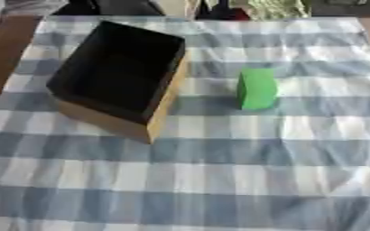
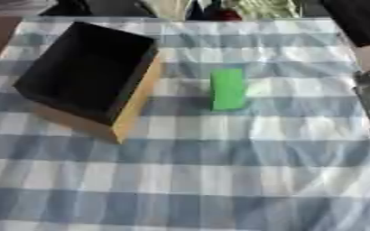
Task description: Pick up objects on the table and place them in the box.
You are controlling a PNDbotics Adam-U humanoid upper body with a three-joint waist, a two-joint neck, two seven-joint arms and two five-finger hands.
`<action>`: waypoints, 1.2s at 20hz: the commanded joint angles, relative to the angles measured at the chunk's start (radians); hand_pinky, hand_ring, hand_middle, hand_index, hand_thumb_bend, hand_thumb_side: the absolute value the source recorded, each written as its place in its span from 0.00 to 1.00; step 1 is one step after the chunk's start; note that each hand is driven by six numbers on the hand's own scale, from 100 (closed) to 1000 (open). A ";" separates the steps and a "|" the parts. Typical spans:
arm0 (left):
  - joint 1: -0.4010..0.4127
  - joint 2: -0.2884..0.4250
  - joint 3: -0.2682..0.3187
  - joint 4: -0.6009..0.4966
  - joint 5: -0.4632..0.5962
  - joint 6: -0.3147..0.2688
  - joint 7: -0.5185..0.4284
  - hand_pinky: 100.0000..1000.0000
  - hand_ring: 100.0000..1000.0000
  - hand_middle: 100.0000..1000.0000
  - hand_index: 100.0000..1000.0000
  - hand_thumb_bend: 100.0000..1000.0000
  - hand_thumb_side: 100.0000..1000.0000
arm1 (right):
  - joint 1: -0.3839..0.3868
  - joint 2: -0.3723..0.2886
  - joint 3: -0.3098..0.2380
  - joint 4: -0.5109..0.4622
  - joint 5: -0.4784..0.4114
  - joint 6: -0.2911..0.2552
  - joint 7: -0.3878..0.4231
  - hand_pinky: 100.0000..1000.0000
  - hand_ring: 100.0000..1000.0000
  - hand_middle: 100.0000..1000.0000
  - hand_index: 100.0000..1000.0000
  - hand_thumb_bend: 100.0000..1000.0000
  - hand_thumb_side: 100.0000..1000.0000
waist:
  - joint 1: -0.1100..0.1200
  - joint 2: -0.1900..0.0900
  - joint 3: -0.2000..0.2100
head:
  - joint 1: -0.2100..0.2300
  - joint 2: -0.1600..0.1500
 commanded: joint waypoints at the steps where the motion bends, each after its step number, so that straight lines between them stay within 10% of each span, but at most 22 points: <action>1: -0.010 0.007 0.008 -0.014 -0.004 -0.001 0.002 0.57 0.69 0.54 0.69 0.27 0.34 | -0.011 -0.013 -0.011 -0.015 0.006 -0.001 0.005 0.88 0.82 0.64 0.75 0.00 0.40 | -0.002 -0.022 -0.001 | 0.005 -0.009; 9: -0.008 0.014 0.004 -0.014 -0.003 0.001 -0.002 0.57 0.69 0.54 0.69 0.27 0.34 | -0.042 -0.100 0.029 -0.015 0.002 0.069 0.060 0.88 0.83 0.66 0.77 0.00 0.31 | -0.009 -0.027 -0.004 | 0.005 -0.004; 18: -0.005 0.026 -0.004 -0.014 -0.003 0.004 -0.011 0.57 0.69 0.54 0.69 0.27 0.34 | -0.170 -0.313 0.205 0.023 0.000 0.204 0.193 0.88 0.86 0.73 0.81 0.00 0.04 | -0.024 -0.043 0.005 | -0.004 0.003; 21: -0.003 0.026 -0.007 -0.014 0.000 0.005 -0.015 0.57 0.69 0.54 0.69 0.27 0.34 | -0.276 -0.360 0.240 -0.009 0.018 0.409 0.475 0.89 0.88 0.77 0.83 0.00 0.03 | -0.026 -0.047 0.008 | -0.010 0.007; 24: 0.000 0.028 -0.007 -0.014 0.000 0.006 -0.015 0.57 0.69 0.54 0.69 0.27 0.34 | -0.363 -0.362 0.256 -0.014 0.100 0.480 0.763 0.90 0.90 0.80 0.85 0.00 0.03 | -0.029 -0.051 0.006 | -0.009 0.009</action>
